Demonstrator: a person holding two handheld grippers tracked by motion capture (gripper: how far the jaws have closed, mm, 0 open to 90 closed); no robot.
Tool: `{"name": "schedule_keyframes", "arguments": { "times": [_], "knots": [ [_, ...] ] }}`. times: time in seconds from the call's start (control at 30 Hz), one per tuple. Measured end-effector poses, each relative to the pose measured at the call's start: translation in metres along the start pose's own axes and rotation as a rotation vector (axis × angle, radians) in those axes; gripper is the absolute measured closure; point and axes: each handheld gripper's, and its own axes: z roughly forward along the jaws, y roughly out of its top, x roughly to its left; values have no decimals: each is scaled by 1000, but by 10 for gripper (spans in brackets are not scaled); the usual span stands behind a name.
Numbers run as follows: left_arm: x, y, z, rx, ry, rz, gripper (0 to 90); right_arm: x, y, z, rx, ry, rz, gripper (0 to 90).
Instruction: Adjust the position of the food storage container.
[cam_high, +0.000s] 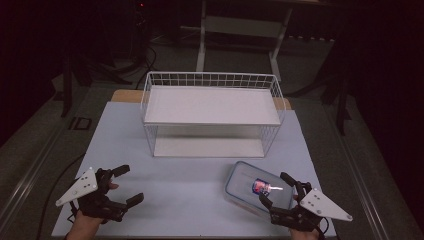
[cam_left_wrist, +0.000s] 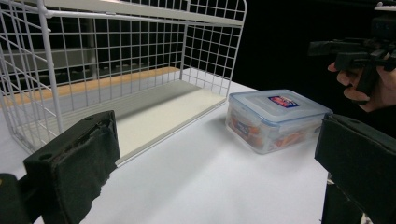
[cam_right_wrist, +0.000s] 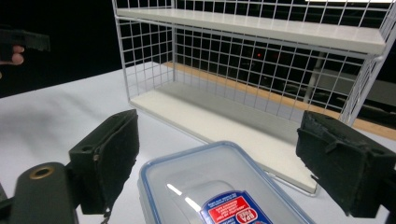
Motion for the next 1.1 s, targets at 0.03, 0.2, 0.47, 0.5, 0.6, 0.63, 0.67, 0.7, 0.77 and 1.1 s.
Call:
{"name": "schedule_keyframes", "arguments": {
  "times": [0.03, 0.2, 0.47, 0.5, 0.6, 0.63, 0.67, 0.7, 0.77, 1.1],
  "knots": [
    [0, 0, 0, 0, 0, 0, 0, 0, 0, 0, 0, 0, 0, 122],
    [-2, 1, -2, -6, 5, 7, 0, 4, 7, -1, -5, -29, 25, 109],
    [-2, 2, -2, -4, 4, 9, 0, 10, 6, -7, 122, 37, -19, 283],
    [-2, 2, -2, -4, 2, 8, 0, 8, 3, -8, 144, 44, -19, 315],
    [-2, 2, -1, -3, 1, 8, 0, 5, -7, -14, 187, 54, -5, 438],
    [-2, 2, -1, -4, 1, 7, 0, 4, -10, -16, 200, 57, 2, 482],
    [-2, 1, 0, -3, 0, 7, 0, 3, -13, -18, 212, 65, 8, 533],
    [-2, 1, 0, -2, 1, 7, 0, 3, -16, -20, 225, 70, 13, 585],
    [-1, 1, 0, 2, 0, 3, 0, 2, -22, -23, 253, 92, 21, 676],
    [-1, 0, 2, 7, -3, 3, 0, 6, -44, -30, 394, 162, -2, 897]
  ]
}}
